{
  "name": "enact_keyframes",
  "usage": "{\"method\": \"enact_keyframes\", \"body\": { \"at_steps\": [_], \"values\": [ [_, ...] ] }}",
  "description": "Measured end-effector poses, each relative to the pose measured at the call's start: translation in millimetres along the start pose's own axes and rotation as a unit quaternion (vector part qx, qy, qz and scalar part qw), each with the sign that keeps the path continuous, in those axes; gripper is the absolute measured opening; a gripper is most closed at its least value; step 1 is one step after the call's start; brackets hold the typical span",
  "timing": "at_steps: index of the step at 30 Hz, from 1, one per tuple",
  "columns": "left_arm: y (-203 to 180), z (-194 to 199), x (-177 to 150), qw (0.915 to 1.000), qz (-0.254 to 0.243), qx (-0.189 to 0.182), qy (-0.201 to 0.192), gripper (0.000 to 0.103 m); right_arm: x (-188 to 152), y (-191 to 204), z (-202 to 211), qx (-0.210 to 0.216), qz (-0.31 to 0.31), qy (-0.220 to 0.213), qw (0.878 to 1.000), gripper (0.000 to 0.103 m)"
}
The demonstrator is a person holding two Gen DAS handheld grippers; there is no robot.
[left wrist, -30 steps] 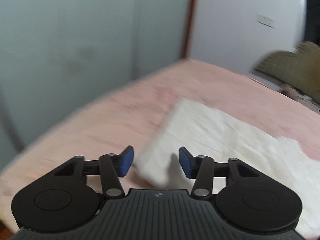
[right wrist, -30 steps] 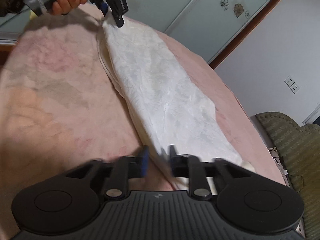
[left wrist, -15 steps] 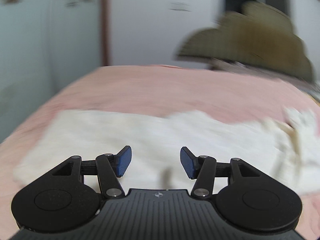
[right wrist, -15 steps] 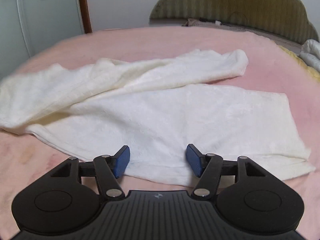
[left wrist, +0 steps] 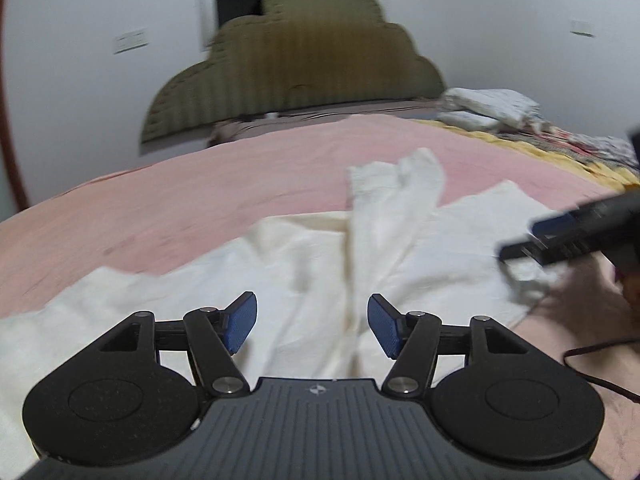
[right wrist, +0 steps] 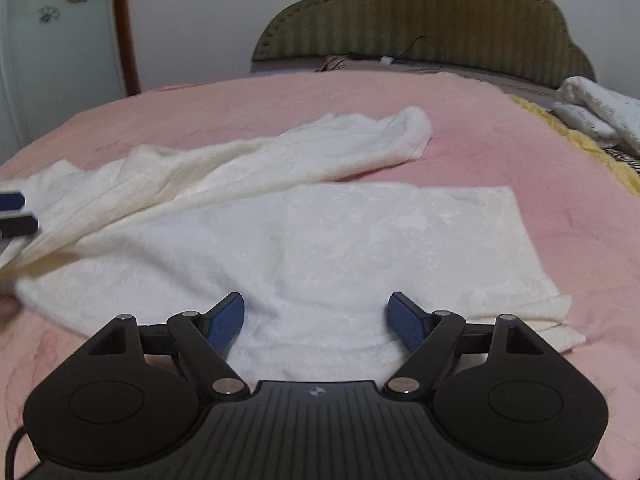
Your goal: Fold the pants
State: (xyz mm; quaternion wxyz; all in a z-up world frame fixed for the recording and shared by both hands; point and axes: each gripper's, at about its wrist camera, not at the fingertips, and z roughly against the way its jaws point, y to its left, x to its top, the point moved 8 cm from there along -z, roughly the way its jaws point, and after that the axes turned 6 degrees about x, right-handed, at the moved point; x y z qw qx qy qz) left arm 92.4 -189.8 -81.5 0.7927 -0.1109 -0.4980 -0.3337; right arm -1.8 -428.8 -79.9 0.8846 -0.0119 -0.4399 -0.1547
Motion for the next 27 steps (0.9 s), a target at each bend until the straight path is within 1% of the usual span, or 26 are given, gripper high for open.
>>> {"method": "enact_keyframes", "body": {
  "at_steps": [1, 2, 3, 4, 5, 6, 8, 9, 10, 12, 14, 16, 17, 18, 20, 22, 24, 26, 27],
  "values": [
    [-9, -5, 0, 0.9999, -0.008, -0.009, -0.004, 0.067, 9, -2, -1, -0.006, -0.014, -0.011, 1.000, 0.080],
    [-16, -11, 0, 0.9998, -0.013, -0.014, -0.005, 0.067, 21, -4, -3, -0.008, -0.036, -0.022, 0.999, 0.082],
    [-23, -16, -2, 0.9997, -0.017, -0.018, -0.008, 0.067, 35, -6, -7, -0.008, -0.063, -0.028, 0.998, 0.086],
    [-27, -21, -4, 0.9996, -0.020, -0.019, -0.009, 0.067, 48, -7, -13, -0.013, -0.088, -0.028, 0.996, 0.096],
    [-31, -23, -7, 0.9995, -0.023, -0.019, -0.011, 0.067, 62, -8, -20, -0.023, -0.109, -0.026, 0.994, 0.101],
    [-32, -26, -10, 0.9994, -0.026, -0.019, -0.011, 0.067, 78, -6, -29, -0.032, -0.119, -0.027, 0.992, 0.101],
    [-34, -32, -15, 0.9994, -0.025, -0.024, 0.004, 0.067, 108, 4, -48, -0.031, -0.094, -0.045, 0.994, 0.101],
    [-30, -31, -16, 0.9994, -0.017, -0.030, 0.007, 0.069, 122, 10, -63, -0.034, -0.070, -0.050, 0.996, 0.102],
    [-27, -32, -17, 0.9991, -0.006, -0.042, 0.009, 0.075, 132, 13, -78, -0.042, -0.056, -0.044, 0.997, 0.103],
    [-19, -36, -17, 0.9975, 0.019, -0.065, 0.018, 0.084, 146, 16, -119, -0.060, -0.053, 0.000, 0.997, 0.103],
    [-16, -39, -18, 0.9959, 0.035, -0.080, 0.025, 0.087, 150, 14, -163, -0.076, -0.066, 0.061, 0.993, 0.103],
    [-17, -40, -19, 0.9950, 0.032, -0.090, 0.027, 0.095, 148, 10, -201, -0.098, -0.079, 0.125, 0.984, 0.103],
    [-19, -40, -19, 0.9950, 0.026, -0.093, 0.028, 0.097, 149, 9, -211, -0.099, -0.082, 0.133, 0.983, 0.103],
    [-21, -39, -20, 0.9950, 0.018, -0.093, 0.029, 0.100, 150, 9, -218, -0.098, -0.080, 0.126, 0.984, 0.103],
    [-24, -40, -21, 0.9954, 0.008, -0.090, 0.032, 0.100, 153, 7, -225, -0.098, -0.079, 0.111, 0.986, 0.103],
    [-24, -38, -22, 0.9953, 0.007, -0.090, 0.034, 0.101, 154, 2, -229, -0.095, -0.087, 0.108, 0.986, 0.103],
    [-24, -38, -23, 0.9952, 0.007, -0.091, 0.035, 0.101, 154, 1, -227, -0.092, -0.081, 0.097, 0.988, 0.099],
    [-25, -37, -23, 0.9952, 0.006, -0.091, 0.035, 0.102, 156, 3, -223, -0.096, -0.066, 0.090, 0.989, 0.082],
    [-25, -38, -24, 0.9952, 0.006, -0.091, 0.035, 0.102, 158, 3, -222, -0.099, -0.064, 0.089, 0.989, 0.078]
  ]
}}
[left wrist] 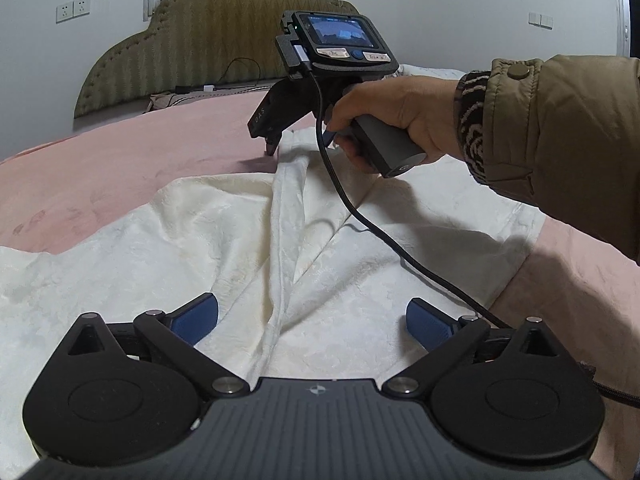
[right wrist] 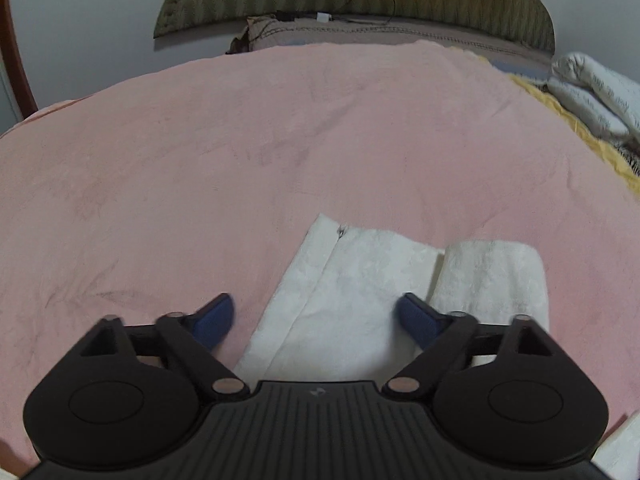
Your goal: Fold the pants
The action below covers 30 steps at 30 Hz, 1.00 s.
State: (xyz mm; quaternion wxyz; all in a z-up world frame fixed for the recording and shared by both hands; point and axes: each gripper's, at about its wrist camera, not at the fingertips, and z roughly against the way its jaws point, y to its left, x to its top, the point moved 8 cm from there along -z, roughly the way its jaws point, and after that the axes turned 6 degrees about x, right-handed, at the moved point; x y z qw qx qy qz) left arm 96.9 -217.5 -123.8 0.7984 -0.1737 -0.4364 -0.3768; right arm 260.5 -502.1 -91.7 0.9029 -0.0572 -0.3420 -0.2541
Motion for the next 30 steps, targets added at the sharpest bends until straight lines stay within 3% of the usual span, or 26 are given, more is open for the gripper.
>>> {"method": "enact_keyframes", "body": {
  "at_steps": [8, 9, 10, 11, 13, 17, 22, 26, 30],
  "values": [
    [0, -1, 1, 1.0000, 0.002, -0.001, 0.001, 0.102, 6, 14, -7, -0.027, 0.053, -0.005, 0.998, 0.072],
    [0, -1, 1, 1.0000, 0.003, -0.002, 0.001, 0.102, 7, 16, -6, -0.019, 0.060, -0.005, 0.998, 0.063],
    [0, -1, 1, 1.0000, 0.004, -0.002, 0.001, 0.102, 8, 16, -5, -0.016, 0.057, -0.004, 0.998, 0.034],
    [0, -1, 1, 1.0000, 0.005, -0.003, 0.001, 0.102, 9, 13, -1, -0.017, 0.050, -0.005, 0.999, 0.020],
    [0, -1, 1, 1.0000, 0.005, -0.002, 0.001, 0.102, 10, 6, 7, 0.004, 0.028, -0.013, 1.000, 0.010],
    [0, -1, 2, 1.0000, 0.008, -0.004, 0.000, 0.102, 6, -25, 38, 0.038, -0.035, -0.050, 0.997, 0.006],
    [1, 0, 2, 1.0000, 0.008, -0.004, 0.001, 0.102, -19, -76, 102, 0.073, -0.116, -0.100, 0.985, 0.006],
    [-1, -1, 2, 1.0000, 0.002, 0.001, 0.004, 0.102, -42, -109, 128, 0.097, -0.158, -0.107, 0.977, 0.006],
    [-2, -1, 3, 1.0000, 0.002, 0.002, 0.005, 0.102, -40, -101, 120, 0.149, -0.173, -0.092, 0.969, 0.008]
  ]
}}
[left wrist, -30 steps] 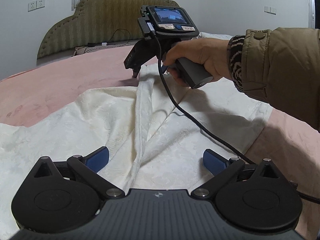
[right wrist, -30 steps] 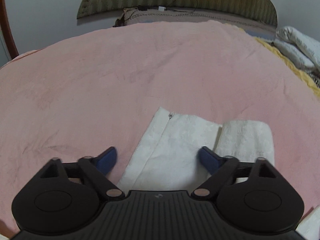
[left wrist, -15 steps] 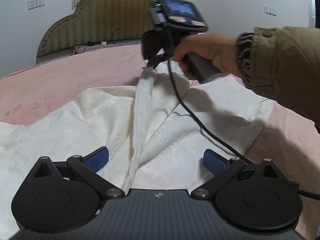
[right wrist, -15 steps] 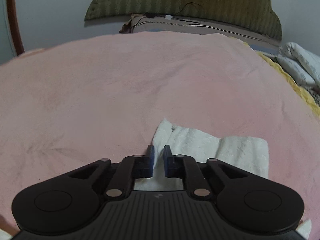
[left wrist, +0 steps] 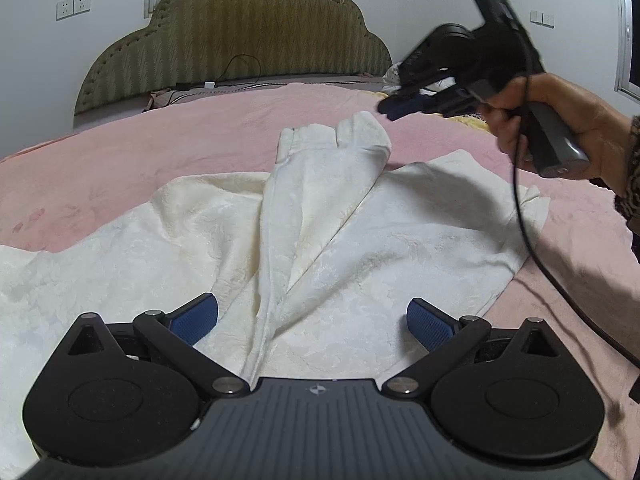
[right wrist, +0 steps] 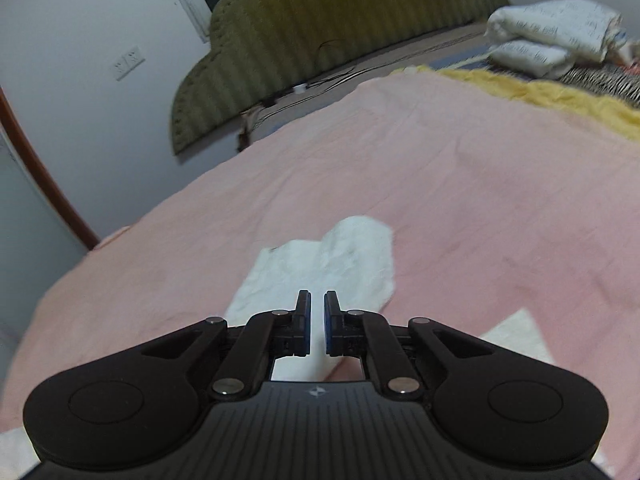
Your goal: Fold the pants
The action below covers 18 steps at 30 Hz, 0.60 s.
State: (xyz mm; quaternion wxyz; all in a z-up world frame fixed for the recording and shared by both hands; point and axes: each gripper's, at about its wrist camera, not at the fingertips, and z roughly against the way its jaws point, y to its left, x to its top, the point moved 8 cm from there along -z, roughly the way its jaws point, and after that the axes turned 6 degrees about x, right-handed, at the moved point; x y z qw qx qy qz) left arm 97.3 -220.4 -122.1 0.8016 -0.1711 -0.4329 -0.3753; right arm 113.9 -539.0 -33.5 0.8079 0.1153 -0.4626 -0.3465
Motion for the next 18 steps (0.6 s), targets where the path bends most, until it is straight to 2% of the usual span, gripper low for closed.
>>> {"method": "enact_keyframes", "body": {
  "at_steps": [2, 6, 8, 10, 12, 13, 15, 16, 17, 18],
  "values": [
    [0, 0, 0, 1.0000, 0.001, -0.001, 0.000, 0.102, -1, 16, -20, -0.002, 0.014, 0.020, 1.000, 0.016],
    [1, 0, 0, 1.0000, 0.006, -0.004, -0.001, 0.102, -12, 56, -76, -0.030, 0.087, 0.076, 0.993, 0.029],
    [2, 1, 0, 0.9999, 0.009, -0.006, -0.002, 0.102, -15, 69, -106, -0.048, 0.111, 0.091, 0.988, 0.054],
    [3, 1, 1, 0.9999, 0.012, -0.008, -0.002, 0.102, -16, 71, -131, -0.083, 0.127, 0.104, 0.983, 0.071],
    [3, 0, 0, 0.9999, 0.012, -0.009, -0.002, 0.102, -19, 70, -149, -0.096, 0.137, 0.116, 0.979, 0.073],
    [3, 0, 0, 0.9999, 0.012, -0.009, -0.001, 0.102, -20, 71, -153, -0.101, 0.158, 0.113, 0.976, 0.073],
    [3, 0, 0, 0.9999, 0.011, -0.008, -0.001, 0.102, -22, 73, -155, -0.114, 0.194, 0.108, 0.968, 0.064],
    [3, 0, 0, 0.9999, 0.011, -0.008, 0.000, 0.103, -21, 73, -153, -0.115, 0.196, 0.102, 0.969, 0.046],
    [3, -1, 0, 0.9999, 0.011, -0.008, 0.000, 0.102, -18, 70, -150, -0.117, 0.187, 0.096, 0.971, 0.019],
    [3, -1, 0, 0.9999, 0.011, -0.008, 0.000, 0.103, -15, 66, -145, -0.113, 0.171, 0.091, 0.974, 0.012]
  ]
}}
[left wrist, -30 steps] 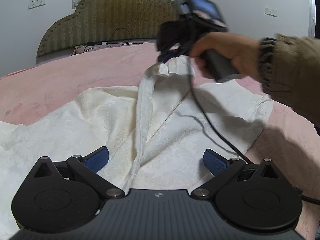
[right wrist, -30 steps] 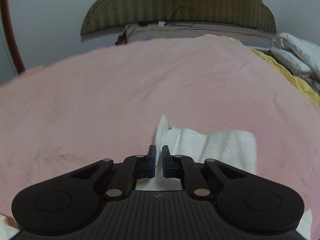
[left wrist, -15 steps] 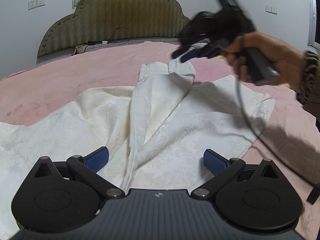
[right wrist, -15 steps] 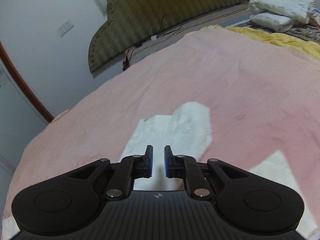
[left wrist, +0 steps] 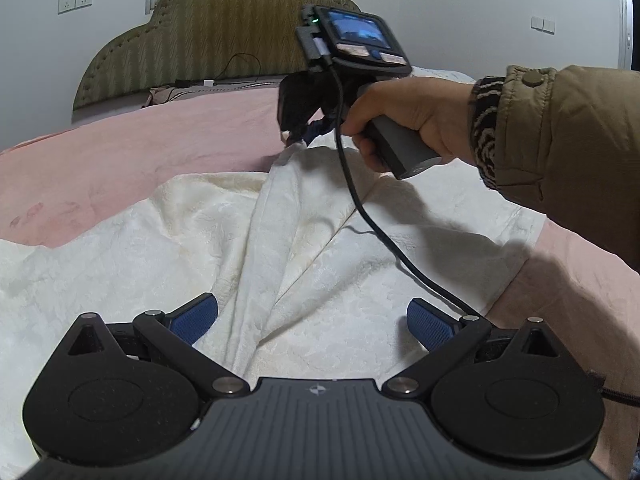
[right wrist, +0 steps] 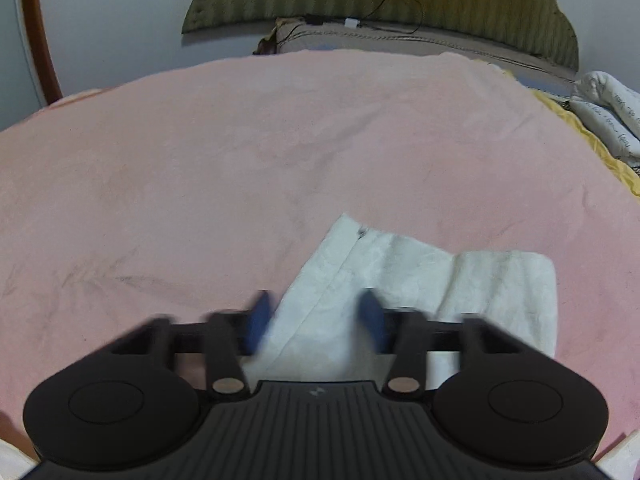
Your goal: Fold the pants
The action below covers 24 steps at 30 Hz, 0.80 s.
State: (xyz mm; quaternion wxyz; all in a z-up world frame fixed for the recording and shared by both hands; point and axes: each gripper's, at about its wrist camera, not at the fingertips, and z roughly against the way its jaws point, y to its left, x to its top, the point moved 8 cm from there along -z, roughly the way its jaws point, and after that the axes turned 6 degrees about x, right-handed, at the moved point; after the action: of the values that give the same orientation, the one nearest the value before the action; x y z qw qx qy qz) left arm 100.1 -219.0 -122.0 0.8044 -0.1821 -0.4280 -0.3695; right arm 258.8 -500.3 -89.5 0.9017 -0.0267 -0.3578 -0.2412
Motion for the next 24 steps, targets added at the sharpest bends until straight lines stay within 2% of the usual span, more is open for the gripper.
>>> {"method": "enact_keyframes", "body": {
  "at_steps": [5, 9, 13, 17, 22, 24],
  "values": [
    [1, 0, 0, 1.0000, 0.002, 0.000, -0.001, 0.102, -4, -27, 34, 0.045, -0.071, -0.053, 0.995, 0.007],
    [1, 0, 0, 1.0000, 0.002, 0.001, -0.002, 0.102, -15, -65, 90, 0.090, -0.148, -0.109, 0.979, 0.007],
    [0, -1, 0, 1.0000, 0.000, 0.003, -0.001, 0.102, -44, -113, 148, 0.109, -0.193, -0.142, 0.965, 0.007],
    [-2, -1, 0, 1.0000, -0.007, 0.005, 0.000, 0.102, -84, -162, 184, 0.101, -0.236, -0.146, 0.955, 0.007],
    [-5, -2, -1, 0.9996, -0.020, 0.016, 0.006, 0.103, -130, -187, 171, 0.102, -0.260, -0.099, 0.955, 0.009],
    [-5, -3, -1, 0.9995, -0.025, 0.020, 0.008, 0.103, -141, -194, 162, 0.126, -0.301, -0.095, 0.940, 0.014]
  ]
}}
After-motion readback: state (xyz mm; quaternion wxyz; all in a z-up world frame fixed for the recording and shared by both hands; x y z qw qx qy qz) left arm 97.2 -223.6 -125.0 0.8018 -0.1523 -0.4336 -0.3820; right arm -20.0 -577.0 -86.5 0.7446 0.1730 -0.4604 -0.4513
